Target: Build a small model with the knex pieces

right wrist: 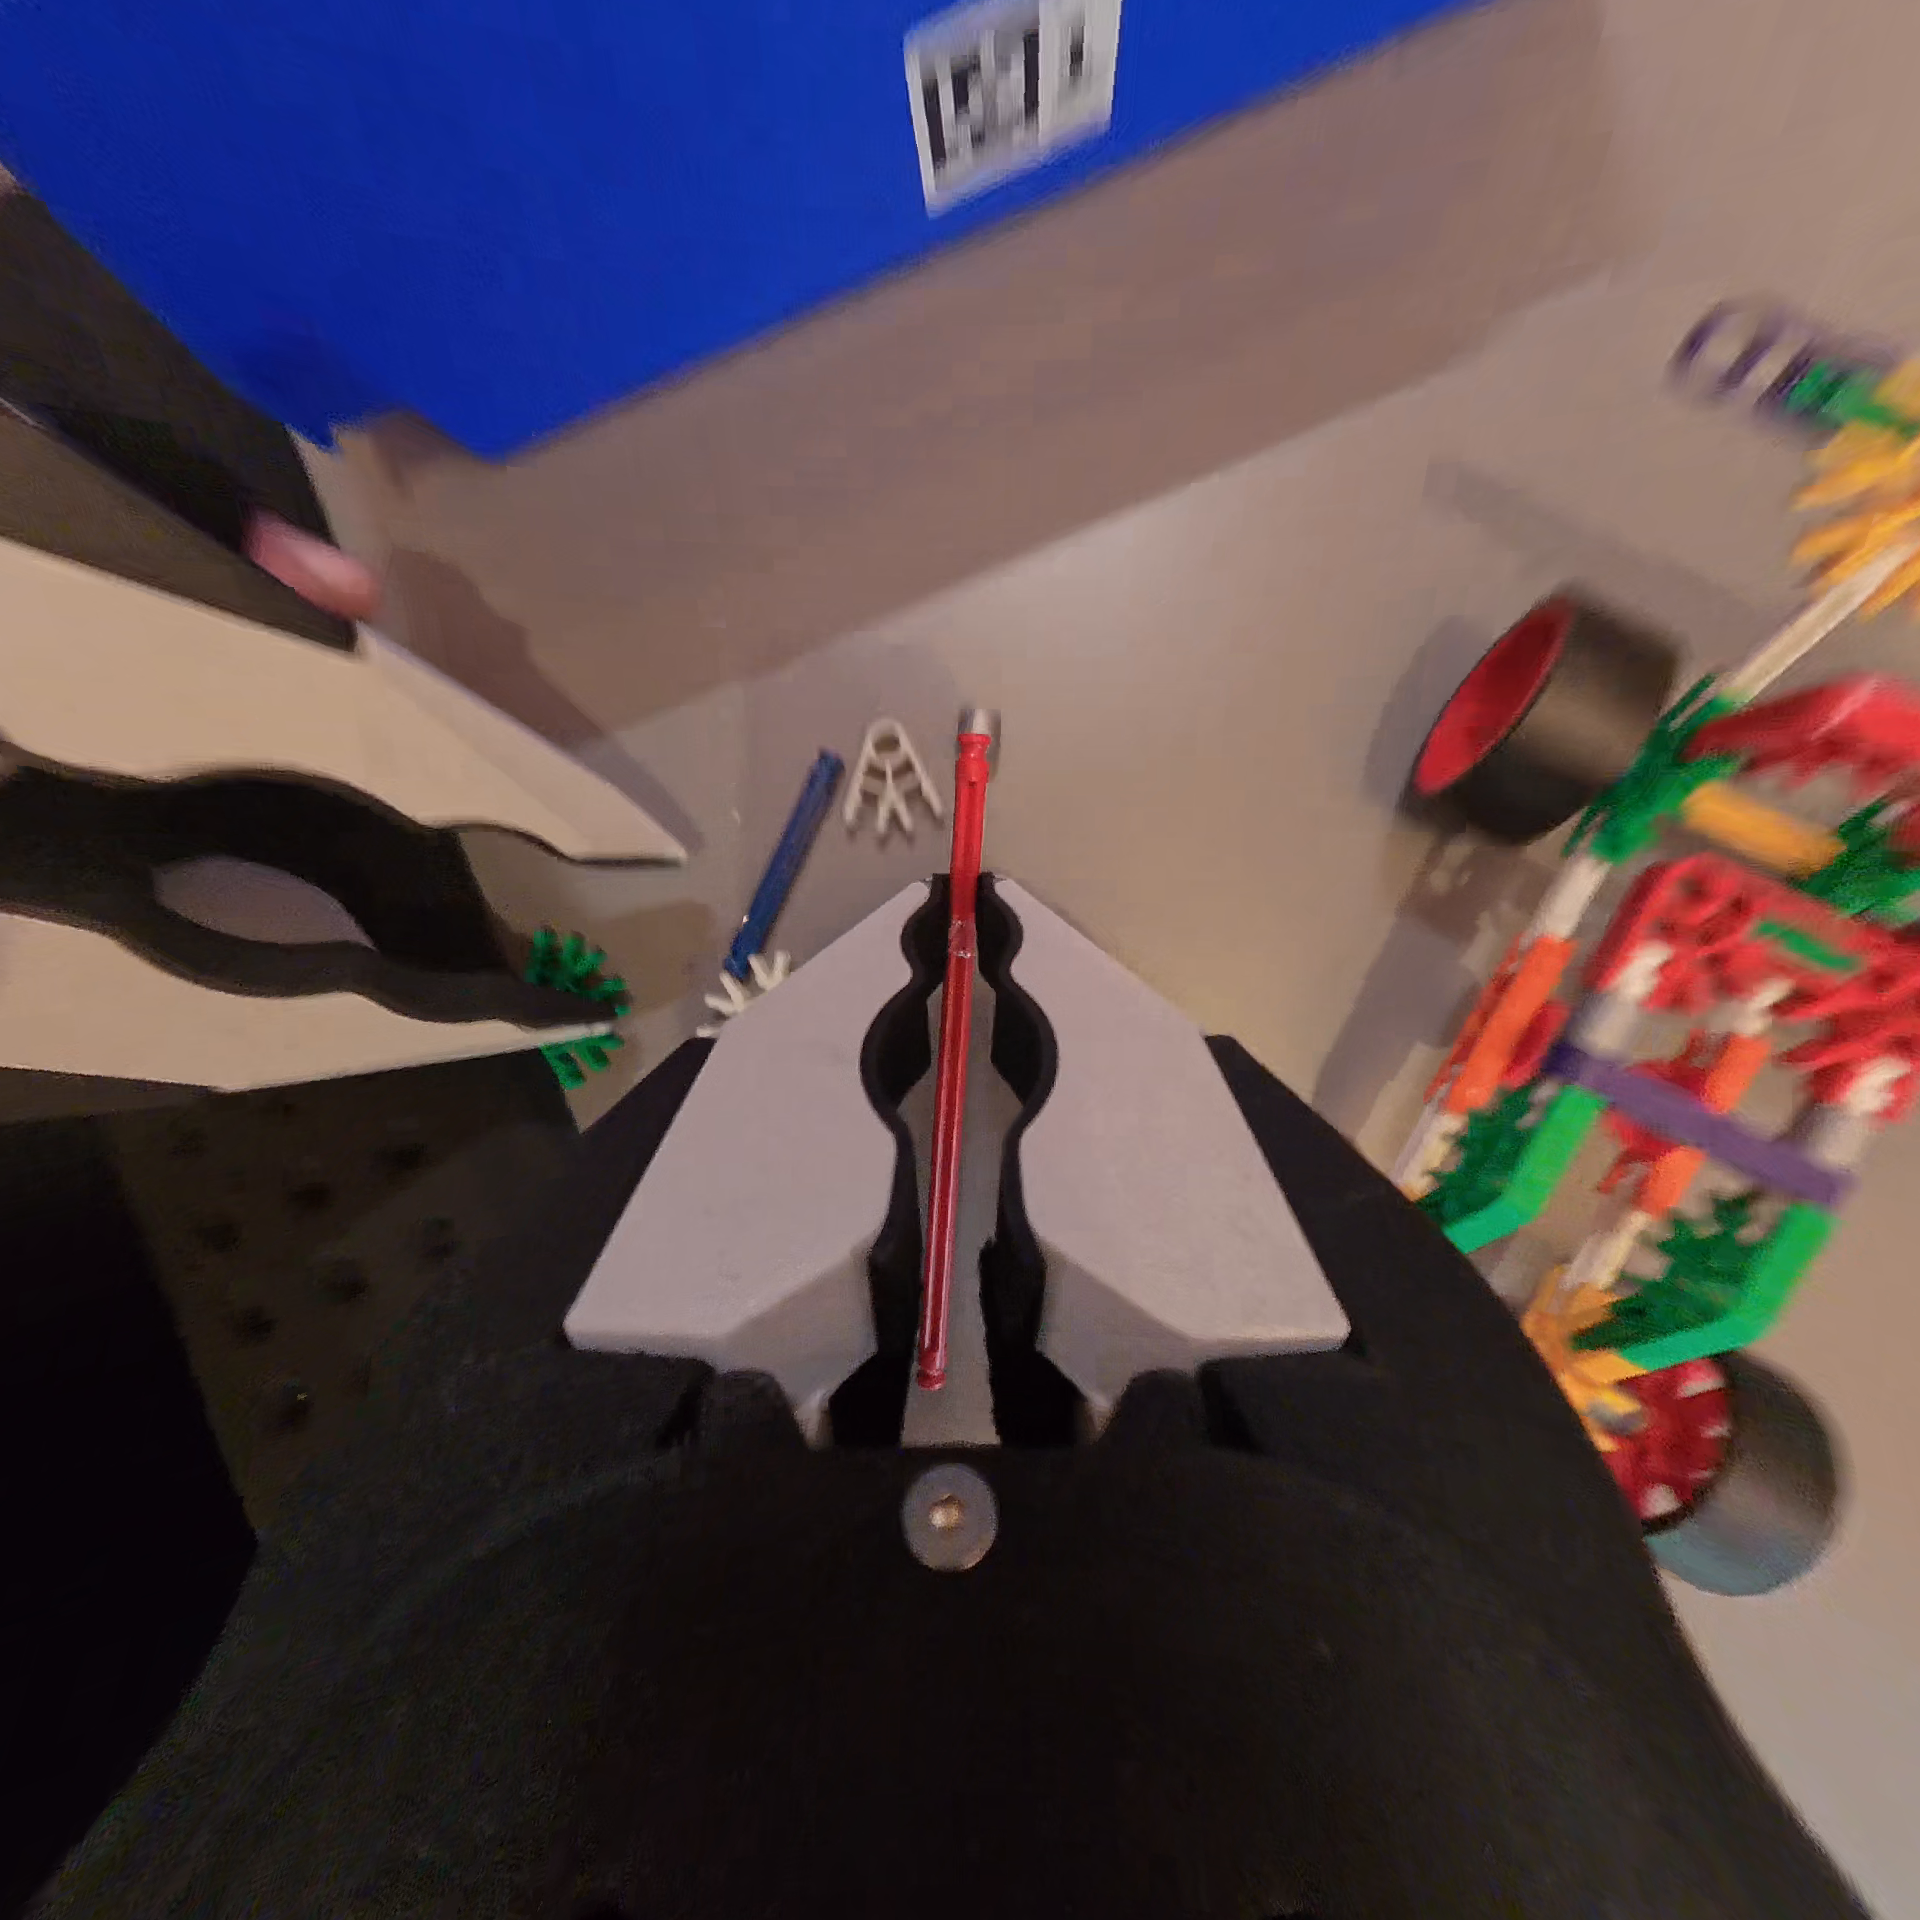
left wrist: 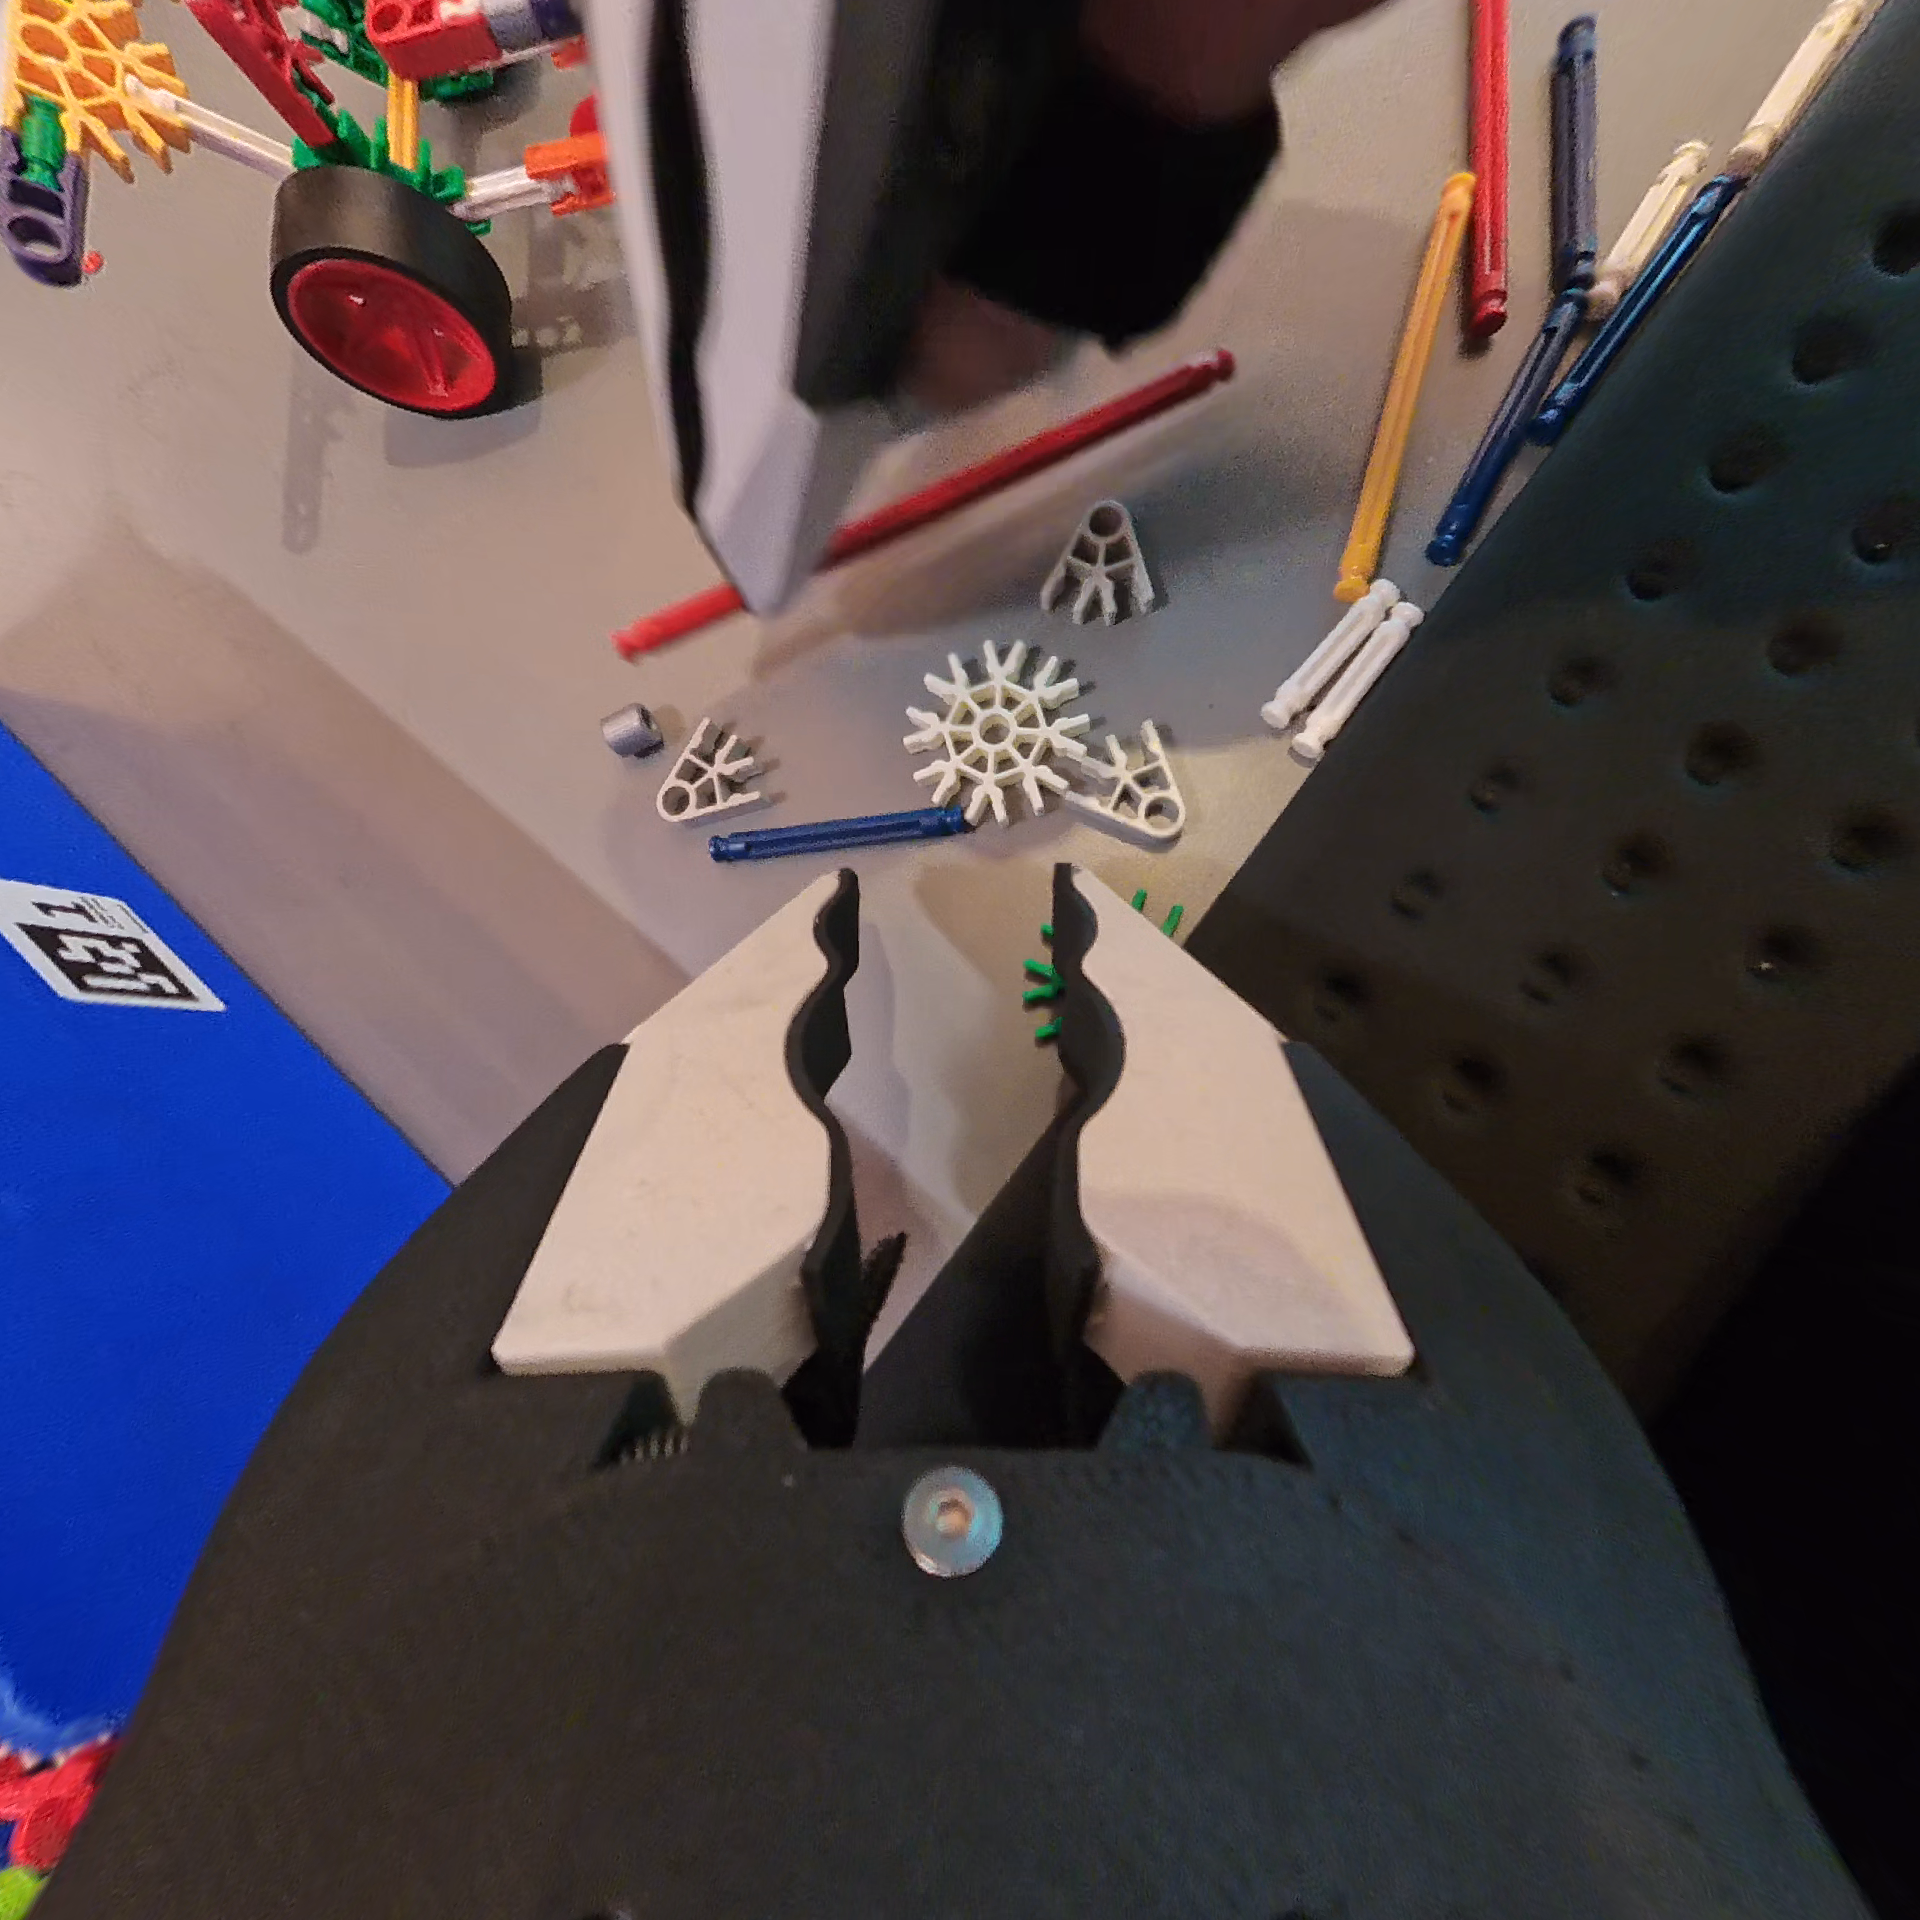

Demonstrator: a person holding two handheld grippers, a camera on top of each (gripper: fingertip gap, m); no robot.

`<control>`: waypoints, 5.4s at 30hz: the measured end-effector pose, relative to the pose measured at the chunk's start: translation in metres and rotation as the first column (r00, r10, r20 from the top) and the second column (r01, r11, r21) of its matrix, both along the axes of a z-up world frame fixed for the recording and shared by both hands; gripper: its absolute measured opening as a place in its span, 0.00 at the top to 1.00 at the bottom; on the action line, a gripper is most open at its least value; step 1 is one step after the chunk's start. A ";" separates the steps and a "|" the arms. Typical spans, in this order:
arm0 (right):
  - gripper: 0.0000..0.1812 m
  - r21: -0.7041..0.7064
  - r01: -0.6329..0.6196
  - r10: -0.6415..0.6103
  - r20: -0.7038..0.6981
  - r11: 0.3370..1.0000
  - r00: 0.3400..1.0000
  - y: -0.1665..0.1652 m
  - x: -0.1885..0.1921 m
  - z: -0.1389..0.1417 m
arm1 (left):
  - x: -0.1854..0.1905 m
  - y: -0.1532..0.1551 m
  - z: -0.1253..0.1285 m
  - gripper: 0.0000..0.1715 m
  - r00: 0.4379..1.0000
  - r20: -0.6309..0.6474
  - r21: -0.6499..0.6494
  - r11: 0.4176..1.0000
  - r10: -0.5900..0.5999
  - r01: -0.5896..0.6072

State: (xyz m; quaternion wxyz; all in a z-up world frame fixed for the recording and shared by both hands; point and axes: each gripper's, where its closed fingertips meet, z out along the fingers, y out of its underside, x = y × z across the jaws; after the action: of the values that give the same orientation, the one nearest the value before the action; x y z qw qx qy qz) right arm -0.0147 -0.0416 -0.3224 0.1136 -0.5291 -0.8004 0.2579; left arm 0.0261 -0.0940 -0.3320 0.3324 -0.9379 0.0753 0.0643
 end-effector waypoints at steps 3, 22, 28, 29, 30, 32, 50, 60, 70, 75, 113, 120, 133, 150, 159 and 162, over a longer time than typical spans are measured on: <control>1.00 -0.035 -0.066 0.059 -0.177 0.997 0.983 -0.015 -0.037 0.061 | 0.000 -0.006 0.001 0.81 1.000 -0.003 0.015 1.000 -0.004 0.004; 0.89 -0.068 -0.111 0.093 -0.233 0.991 0.968 0.045 0.035 0.102 | 0.010 0.013 0.047 0.80 0.941 -0.092 -0.109 0.942 -0.327 0.317; 0.88 -0.055 -0.080 0.075 -0.101 0.995 0.992 0.073 0.124 0.048 | -0.008 0.014 0.023 0.83 0.743 -0.110 -0.468 0.694 -0.661 0.548; 0.89 -0.052 -0.099 0.094 -0.089 0.994 0.992 0.071 0.134 0.040 | -0.012 0.017 0.017 0.83 0.719 -0.110 -0.502 0.662 -0.687 0.556; 0.89 -0.043 -0.116 0.112 -0.081 0.992 0.990 0.070 0.141 0.032 | -0.012 0.014 0.009 0.84 0.693 -0.073 -0.543 0.611 -0.718 0.576; 0.90 -0.039 -0.140 0.137 -0.059 0.989 0.989 0.069 0.150 0.016 | -0.018 0.009 -0.006 0.83 0.651 -0.032 -0.623 0.524 -0.758 0.580; 0.99 -0.050 -0.294 0.290 -0.074 0.955 0.954 0.076 0.150 -0.009 | -0.022 0.011 -0.012 1.00 0.697 0.081 -0.577 0.537 -0.712 0.615; 0.99 -0.027 -0.259 0.245 -0.238 0.966 0.940 0.084 0.111 0.062 | 0.033 0.048 0.011 0.77 0.852 0.218 -0.354 0.775 -0.476 0.524; 0.99 -0.087 -0.160 0.129 -0.286 0.983 0.950 0.097 0.123 0.062 | 0.050 0.095 -0.015 0.99 0.943 0.187 -0.247 0.916 -0.275 0.316; 0.99 -0.094 -0.159 0.116 -0.355 0.983 0.928 0.100 0.105 0.095 | 0.041 0.095 0.012 0.99 0.956 0.189 -0.140 0.958 -0.223 0.251; 0.96 0.001 -0.034 0.034 -0.076 0.999 0.997 0.192 0.155 -0.015 | -0.030 0.068 0.079 0.81 0.988 0.115 -0.116 0.986 -0.105 0.119; 0.99 -0.024 -0.031 0.028 -0.097 0.999 0.995 0.196 0.167 -0.011 | -0.002 0.099 0.087 0.82 0.971 0.127 -0.098 0.972 -0.202 0.215; 0.98 -0.216 0.280 -0.334 -0.280 0.936 0.900 0.192 0.271 0.028 | 0.179 0.320 0.031 0.83 0.516 -0.025 -0.027 0.516 -0.856 0.856; 0.99 -0.240 0.292 -0.360 -0.324 0.926 0.875 0.188 0.295 0.034 | 0.193 0.356 -0.018 0.99 0.363 0.127 -0.151 0.343 -0.923 0.927; 0.99 -0.183 0.053 -0.125 -0.405 0.982 0.906 0.132 0.198 0.075 | 0.105 0.272 0.086 0.99 0.686 0.055 0.012 0.687 -0.726 0.726; 0.99 -0.139 -0.076 0.001 -0.472 0.987 0.881 0.080 0.122 0.095 | 0.023 0.203 0.117 0.99 0.843 -0.005 0.011 0.843 -0.538 0.538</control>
State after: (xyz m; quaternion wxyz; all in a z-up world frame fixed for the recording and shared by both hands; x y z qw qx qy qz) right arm 0.1075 0.0385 -0.2272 0.2581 -0.4419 -0.7369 0.4417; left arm 0.0492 0.1086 -0.2154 0.3426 -0.8772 0.3350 -0.0303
